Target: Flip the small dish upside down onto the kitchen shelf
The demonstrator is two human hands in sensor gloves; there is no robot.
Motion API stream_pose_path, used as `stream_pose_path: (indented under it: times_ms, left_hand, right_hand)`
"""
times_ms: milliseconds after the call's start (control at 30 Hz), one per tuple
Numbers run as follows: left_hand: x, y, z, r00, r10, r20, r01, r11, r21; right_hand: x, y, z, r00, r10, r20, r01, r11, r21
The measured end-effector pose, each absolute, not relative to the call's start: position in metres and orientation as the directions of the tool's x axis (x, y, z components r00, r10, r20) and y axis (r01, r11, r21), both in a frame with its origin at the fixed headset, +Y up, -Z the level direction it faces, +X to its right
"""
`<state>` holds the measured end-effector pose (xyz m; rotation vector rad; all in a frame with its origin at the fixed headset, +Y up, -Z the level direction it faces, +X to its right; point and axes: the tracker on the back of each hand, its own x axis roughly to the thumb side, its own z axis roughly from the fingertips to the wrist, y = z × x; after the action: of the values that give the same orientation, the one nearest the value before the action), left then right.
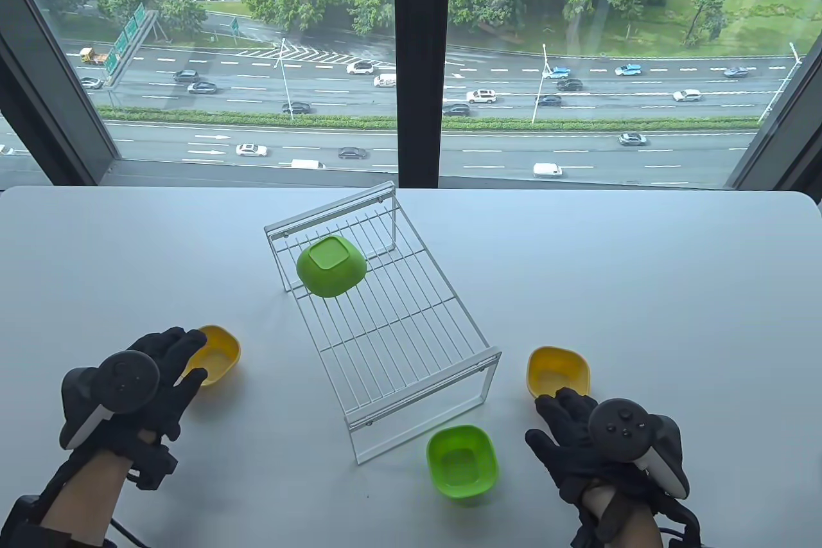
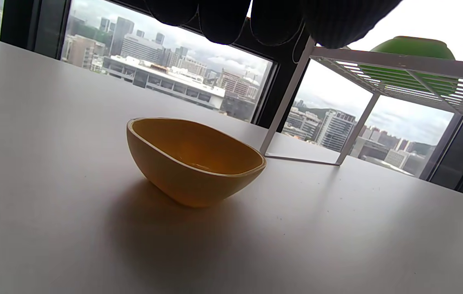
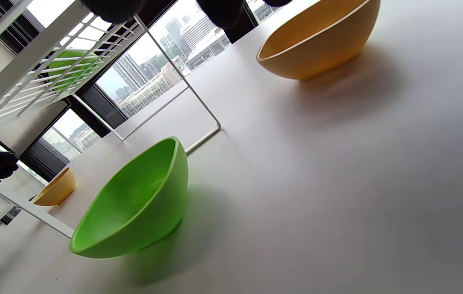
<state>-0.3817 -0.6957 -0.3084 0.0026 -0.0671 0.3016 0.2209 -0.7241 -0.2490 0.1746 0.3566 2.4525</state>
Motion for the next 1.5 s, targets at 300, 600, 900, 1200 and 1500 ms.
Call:
stream_pose_path:
  times_ms: [300, 600, 900, 1200, 1500]
  left_hand:
    - [-0.375, -0.712, -0.311, 0.964, 0.264, 0.033, -0.259, 0.959, -0.120]
    - [-0.370, -0.736, -0.316, 0.994, 0.101, -0.029, -0.105, 0.968, -0.228]
    - [-0.361, -0.748, -0.318, 1.000, -0.018, -0.005, 0.016, 0.963, -0.267]
    - [-0.359, -0.748, -0.318, 0.999, -0.052, -0.002, 0.050, 0.970, -0.236]
    - [-0.357, -0.747, -0.318, 0.998, -0.056, -0.006, 0.054, 0.975, -0.214]
  right_hand:
    - [0.225, -0.722, -0.248, -0.764, 0.644, 0.027, -0.610, -0.736, 0.294]
    - [0.225, -0.720, -0.247, -0.759, 0.650, 0.034, -0.614, -0.733, 0.291]
    - [0.226, -0.721, -0.246, -0.746, 0.666, 0.032, -0.628, -0.717, 0.302]
    - [0.224, -0.720, -0.246, -0.733, 0.679, 0.044, -0.637, -0.707, 0.308]
    - [0.224, -0.721, -0.246, -0.725, 0.689, 0.026, -0.650, -0.696, 0.306]
